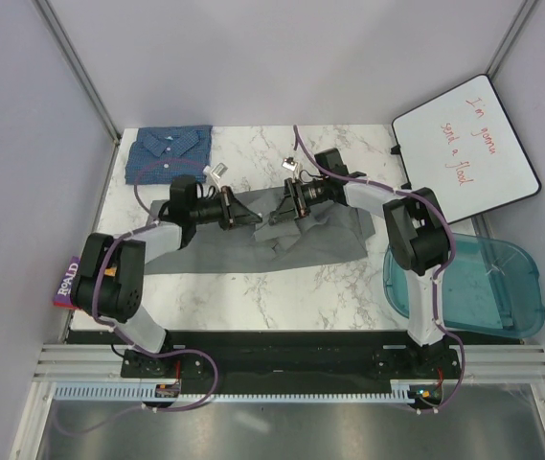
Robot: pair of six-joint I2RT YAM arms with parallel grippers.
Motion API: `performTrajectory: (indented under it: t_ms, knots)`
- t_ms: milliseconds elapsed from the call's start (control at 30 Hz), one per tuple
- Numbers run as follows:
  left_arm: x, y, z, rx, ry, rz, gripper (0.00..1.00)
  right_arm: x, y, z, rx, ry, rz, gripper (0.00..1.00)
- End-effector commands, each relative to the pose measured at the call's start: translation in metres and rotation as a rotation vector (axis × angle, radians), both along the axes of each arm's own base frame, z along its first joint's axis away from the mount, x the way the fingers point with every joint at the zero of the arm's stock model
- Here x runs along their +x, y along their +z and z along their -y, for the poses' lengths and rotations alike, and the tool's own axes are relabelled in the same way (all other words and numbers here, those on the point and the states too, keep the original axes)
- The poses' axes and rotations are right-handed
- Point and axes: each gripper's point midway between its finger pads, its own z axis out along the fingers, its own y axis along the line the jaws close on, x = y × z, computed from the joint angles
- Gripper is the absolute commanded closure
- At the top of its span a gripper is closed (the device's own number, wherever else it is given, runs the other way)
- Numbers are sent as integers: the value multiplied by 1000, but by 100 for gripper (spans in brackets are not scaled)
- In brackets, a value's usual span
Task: Fold and stack the long sleeve shirts
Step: Fold the shirt
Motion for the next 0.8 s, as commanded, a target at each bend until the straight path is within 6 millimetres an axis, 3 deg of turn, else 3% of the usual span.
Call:
performTrajectory:
  t_ms: [0,33,167,233,500,633,767]
  knots:
    - [-31,-1,-23,267,-108,-41,98,16,23,9,-13,-42,132,38]
    - [-32,2,-33,321,-125,30,98,17,25,13,-31,-48,130,29]
    - [-32,6,-70,493,-129,26,98,33,25,34,-129,-93,206,22]
    - [-37,-2,-90,607,-161,23,98,38,22,48,-212,-119,249,23]
    - [-16,-12,-161,862,-173,29,98,38,14,90,-441,-149,395,27]
    - [-5,-12,-185,922,-211,74,98,38,7,103,-520,-171,417,35]
    - [4,-3,-192,956,-247,153,98,38,2,112,-566,-183,427,37]
